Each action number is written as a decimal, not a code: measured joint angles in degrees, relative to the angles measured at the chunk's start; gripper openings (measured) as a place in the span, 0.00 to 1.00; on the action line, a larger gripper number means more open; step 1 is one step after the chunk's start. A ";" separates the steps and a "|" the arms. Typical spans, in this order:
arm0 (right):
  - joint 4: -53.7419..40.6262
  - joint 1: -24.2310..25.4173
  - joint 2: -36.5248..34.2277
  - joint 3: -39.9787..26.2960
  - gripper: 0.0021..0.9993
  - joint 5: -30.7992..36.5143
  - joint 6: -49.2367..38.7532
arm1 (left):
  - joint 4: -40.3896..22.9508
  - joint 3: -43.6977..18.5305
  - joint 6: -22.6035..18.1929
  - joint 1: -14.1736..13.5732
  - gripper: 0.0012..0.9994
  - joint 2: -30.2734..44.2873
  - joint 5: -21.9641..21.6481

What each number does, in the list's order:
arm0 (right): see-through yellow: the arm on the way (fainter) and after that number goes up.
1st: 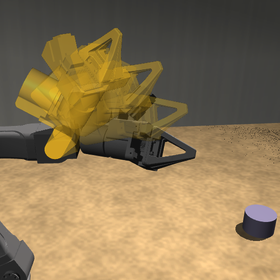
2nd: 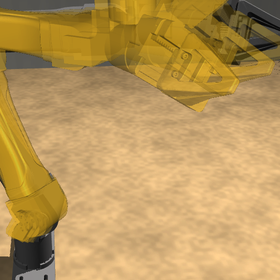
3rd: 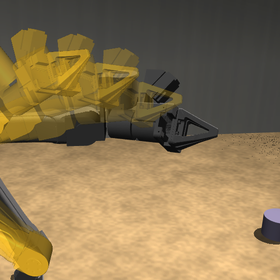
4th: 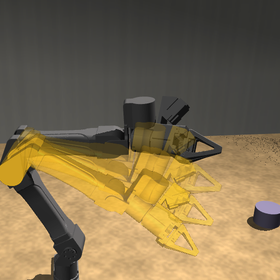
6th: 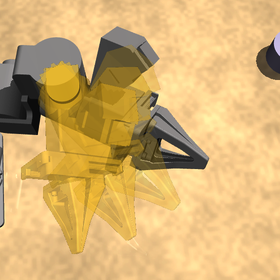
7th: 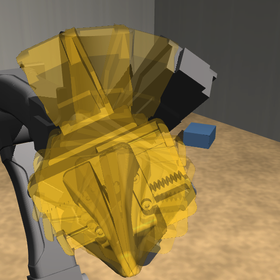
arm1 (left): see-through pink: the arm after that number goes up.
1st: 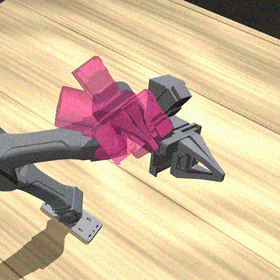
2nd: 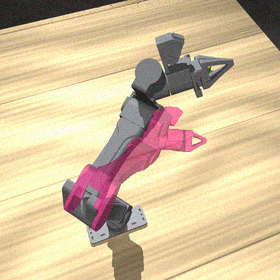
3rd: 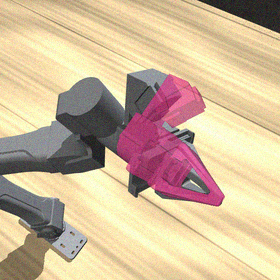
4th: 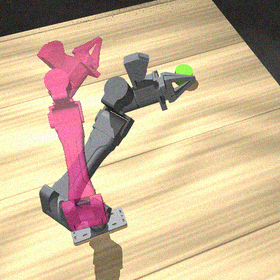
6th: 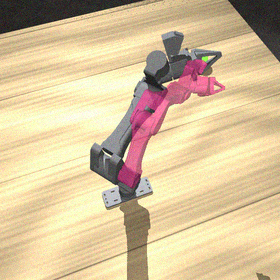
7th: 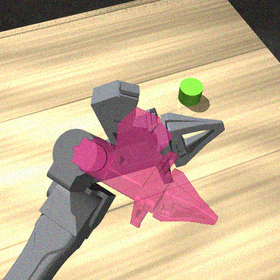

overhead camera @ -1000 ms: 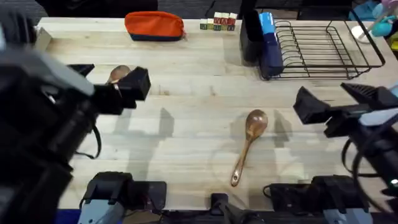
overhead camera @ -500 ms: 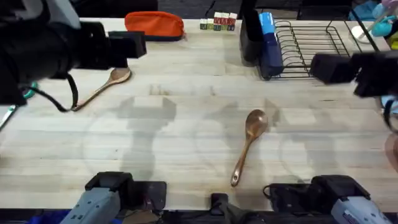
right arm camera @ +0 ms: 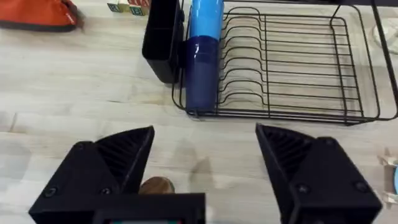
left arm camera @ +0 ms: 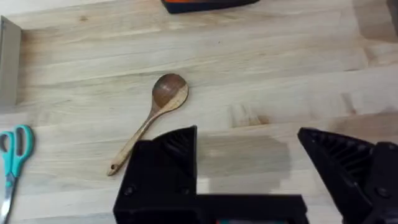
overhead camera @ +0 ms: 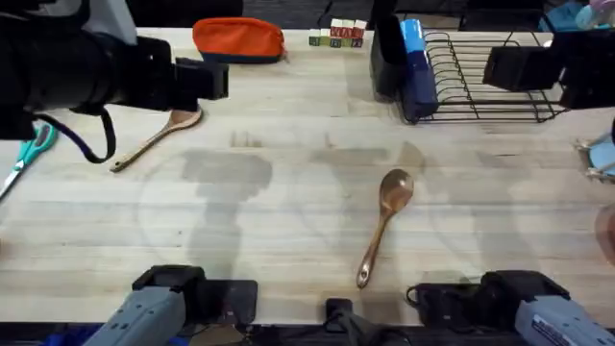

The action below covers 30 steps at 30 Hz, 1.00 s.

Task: Pick up the spoon on the table one by one and put them onto the rack

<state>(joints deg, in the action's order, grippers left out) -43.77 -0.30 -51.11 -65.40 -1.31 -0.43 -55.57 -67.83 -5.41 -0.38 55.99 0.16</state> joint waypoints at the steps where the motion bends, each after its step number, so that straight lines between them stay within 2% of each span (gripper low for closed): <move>1: 0.00 0.00 0.00 -0.01 1.00 0.00 -0.01 | -1.13 -0.35 -2.54 0.21 0.99 0.33 0.03; 4: 0.00 0.00 0.00 -0.01 1.00 0.00 0.00 | -3.63 -2.09 -4.77 2.16 0.99 2.11 0.12; 12: 0.07 0.00 0.00 -0.01 1.00 0.01 -0.02 | -7.36 -8.45 -12.26 11.78 0.99 9.65 1.87; 19: 0.07 0.00 0.00 -0.01 1.00 -0.01 0.00 | -8.13 -8.63 -21.23 16.53 0.99 15.64 2.43; 25: 0.09 0.00 0.00 -0.01 1.00 0.01 -0.02 | -5.92 -8.63 -24.14 20.84 0.99 20.40 1.30; 30: 0.07 0.00 0.00 -0.01 1.00 0.01 -0.02 | -2.24 -8.63 -24.79 23.17 0.99 23.14 -3.09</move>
<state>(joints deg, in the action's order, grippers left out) -43.70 -0.30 -51.11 -65.41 -1.30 -0.45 -57.82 -76.47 -30.19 22.79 79.13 -2.93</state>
